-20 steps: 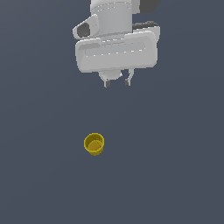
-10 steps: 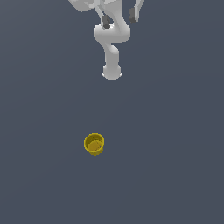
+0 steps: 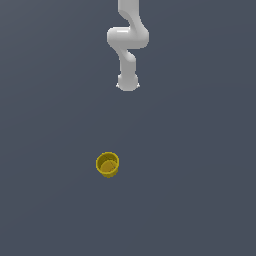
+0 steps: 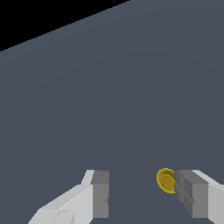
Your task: Pick up the object and move it to a goal position.
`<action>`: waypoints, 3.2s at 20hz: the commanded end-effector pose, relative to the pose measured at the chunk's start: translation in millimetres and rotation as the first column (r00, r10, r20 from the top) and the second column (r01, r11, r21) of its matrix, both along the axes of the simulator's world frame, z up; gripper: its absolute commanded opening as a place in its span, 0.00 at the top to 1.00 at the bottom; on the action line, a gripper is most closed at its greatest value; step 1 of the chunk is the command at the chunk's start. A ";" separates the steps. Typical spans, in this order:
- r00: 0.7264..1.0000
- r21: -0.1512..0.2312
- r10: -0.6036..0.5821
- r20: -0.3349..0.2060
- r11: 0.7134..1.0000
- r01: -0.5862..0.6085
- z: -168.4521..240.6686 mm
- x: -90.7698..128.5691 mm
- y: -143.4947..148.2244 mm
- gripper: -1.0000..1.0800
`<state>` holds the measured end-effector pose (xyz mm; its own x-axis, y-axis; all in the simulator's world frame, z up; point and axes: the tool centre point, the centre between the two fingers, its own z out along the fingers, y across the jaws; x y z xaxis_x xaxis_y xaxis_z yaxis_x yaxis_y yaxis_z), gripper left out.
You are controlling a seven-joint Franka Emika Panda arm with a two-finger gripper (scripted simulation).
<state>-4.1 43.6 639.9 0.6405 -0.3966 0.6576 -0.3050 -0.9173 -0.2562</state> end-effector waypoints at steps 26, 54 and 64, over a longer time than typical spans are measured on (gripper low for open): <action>0.950 -0.200 -0.278 0.141 0.932 0.303 -74.0 56.5 120.0 0.38; 0.725 -0.381 -0.678 -0.122 0.707 0.596 -510.8 121.1 -66.0 0.38; 0.688 -0.394 -0.710 -0.148 0.681 0.618 -547.9 111.1 -90.1 0.38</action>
<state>106.9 -46.5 92.6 0.4465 -0.6063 0.6580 -0.8738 -0.4540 0.1746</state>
